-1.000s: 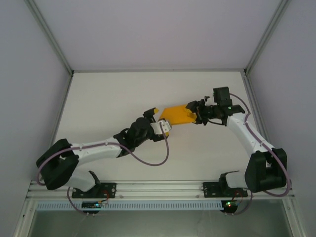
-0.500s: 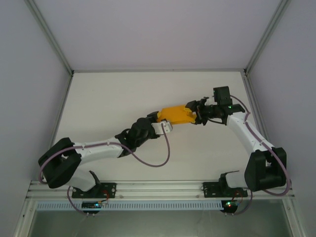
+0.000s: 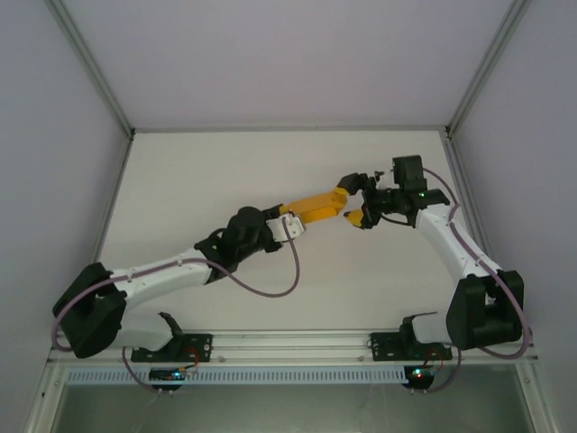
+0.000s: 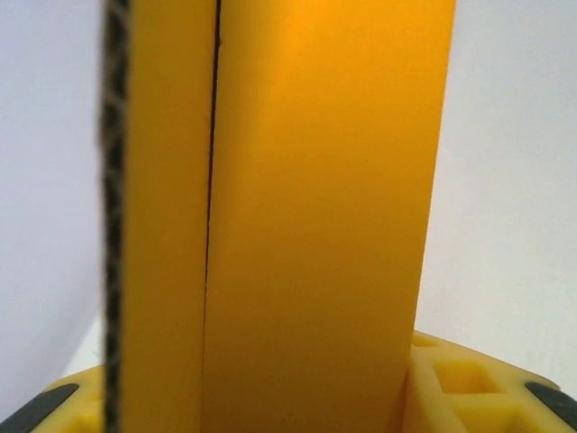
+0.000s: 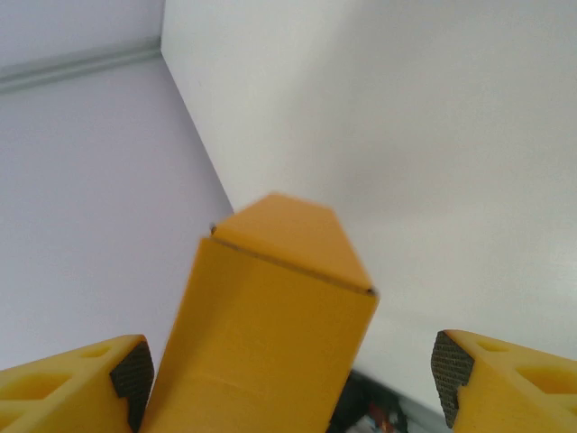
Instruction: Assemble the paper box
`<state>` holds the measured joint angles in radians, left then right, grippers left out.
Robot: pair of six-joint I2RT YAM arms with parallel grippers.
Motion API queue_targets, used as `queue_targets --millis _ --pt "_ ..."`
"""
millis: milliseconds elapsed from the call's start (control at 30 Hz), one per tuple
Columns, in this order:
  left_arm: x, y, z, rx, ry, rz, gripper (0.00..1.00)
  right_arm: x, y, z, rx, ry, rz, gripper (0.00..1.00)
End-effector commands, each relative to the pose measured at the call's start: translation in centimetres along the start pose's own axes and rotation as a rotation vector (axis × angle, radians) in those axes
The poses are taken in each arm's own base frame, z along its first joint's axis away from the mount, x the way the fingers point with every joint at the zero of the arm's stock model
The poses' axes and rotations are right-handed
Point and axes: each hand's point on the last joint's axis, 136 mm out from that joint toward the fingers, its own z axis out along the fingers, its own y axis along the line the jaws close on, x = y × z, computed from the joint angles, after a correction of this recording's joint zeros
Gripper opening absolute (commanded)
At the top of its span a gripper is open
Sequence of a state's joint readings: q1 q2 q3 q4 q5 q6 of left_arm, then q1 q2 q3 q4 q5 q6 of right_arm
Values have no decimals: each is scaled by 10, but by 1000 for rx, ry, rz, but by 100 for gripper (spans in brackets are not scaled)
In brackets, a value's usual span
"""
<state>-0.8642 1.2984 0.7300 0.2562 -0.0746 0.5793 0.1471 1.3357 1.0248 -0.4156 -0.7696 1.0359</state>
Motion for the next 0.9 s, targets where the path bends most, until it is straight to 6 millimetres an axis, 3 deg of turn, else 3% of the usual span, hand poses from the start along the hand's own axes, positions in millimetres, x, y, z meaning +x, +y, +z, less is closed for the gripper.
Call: queue_targets --millis 0,100,200,267,333,433,700,867 --pt "-2 -5 -20 160 22 -101 38 -35 25 -22 15 -227 -293 98" --pt "19 -16 -32 284 129 -125 37 -54 36 -33 58 -360 -568 99" --pt "44 -33 -41 398 255 -120 37 -54 46 -41 107 -427 -867 99" --pt "58 -45 -44 471 330 -103 35 -40 50 -42 153 -419 -1126 99" --pt "65 -43 -40 482 387 -111 34 -23 48 -40 196 -373 -1336 99" --pt "72 -46 -36 534 450 -89 33 3 38 -31 204 -248 -1518 99" --pt "80 -43 -12 614 491 -65 33 37 1 5 236 49 -1507 98" --pt "86 -40 -5 658 540 -81 34 42 -14 25 320 156 -1498 82"
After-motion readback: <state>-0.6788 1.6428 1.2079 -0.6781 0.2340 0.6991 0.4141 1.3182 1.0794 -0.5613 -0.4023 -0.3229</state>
